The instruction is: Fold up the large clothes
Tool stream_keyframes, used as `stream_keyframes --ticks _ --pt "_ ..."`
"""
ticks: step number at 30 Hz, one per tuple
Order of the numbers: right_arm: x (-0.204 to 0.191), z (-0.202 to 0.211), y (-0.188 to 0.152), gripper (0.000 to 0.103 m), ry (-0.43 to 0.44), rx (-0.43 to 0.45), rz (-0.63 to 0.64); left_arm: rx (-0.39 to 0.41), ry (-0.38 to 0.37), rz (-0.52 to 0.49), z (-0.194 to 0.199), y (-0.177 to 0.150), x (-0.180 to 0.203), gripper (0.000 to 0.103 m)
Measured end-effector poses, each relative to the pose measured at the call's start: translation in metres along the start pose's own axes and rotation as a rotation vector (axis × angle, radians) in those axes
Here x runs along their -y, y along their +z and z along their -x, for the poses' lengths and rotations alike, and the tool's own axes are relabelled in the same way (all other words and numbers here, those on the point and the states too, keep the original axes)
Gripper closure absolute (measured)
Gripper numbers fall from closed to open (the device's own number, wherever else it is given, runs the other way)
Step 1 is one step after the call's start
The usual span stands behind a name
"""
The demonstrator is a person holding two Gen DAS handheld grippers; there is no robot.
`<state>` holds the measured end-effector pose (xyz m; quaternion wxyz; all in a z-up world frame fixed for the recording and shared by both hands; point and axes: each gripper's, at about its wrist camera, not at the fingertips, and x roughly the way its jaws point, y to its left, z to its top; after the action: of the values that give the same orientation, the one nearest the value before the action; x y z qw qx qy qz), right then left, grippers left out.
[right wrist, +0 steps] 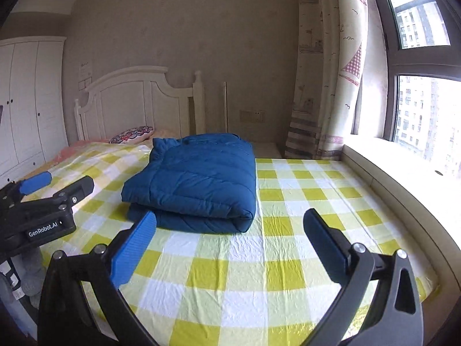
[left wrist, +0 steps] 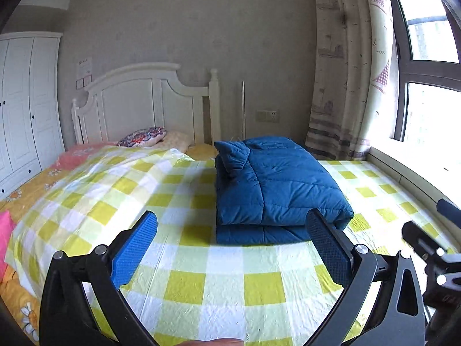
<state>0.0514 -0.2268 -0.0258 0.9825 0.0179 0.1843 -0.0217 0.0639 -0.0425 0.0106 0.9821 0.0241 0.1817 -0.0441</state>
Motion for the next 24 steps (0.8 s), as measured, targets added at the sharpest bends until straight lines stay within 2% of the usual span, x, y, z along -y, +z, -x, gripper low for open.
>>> stream_keyframes --ticks 8,24 --pt "-0.011 -0.024 -0.019 0.002 -0.009 -0.050 0.011 0.009 0.008 -0.011 0.002 -0.007 -0.002 0.004" --pt "-0.013 -0.022 -0.018 0.002 -0.004 -0.054 0.003 0.003 0.009 -0.016 0.001 -0.011 -0.005 0.004"
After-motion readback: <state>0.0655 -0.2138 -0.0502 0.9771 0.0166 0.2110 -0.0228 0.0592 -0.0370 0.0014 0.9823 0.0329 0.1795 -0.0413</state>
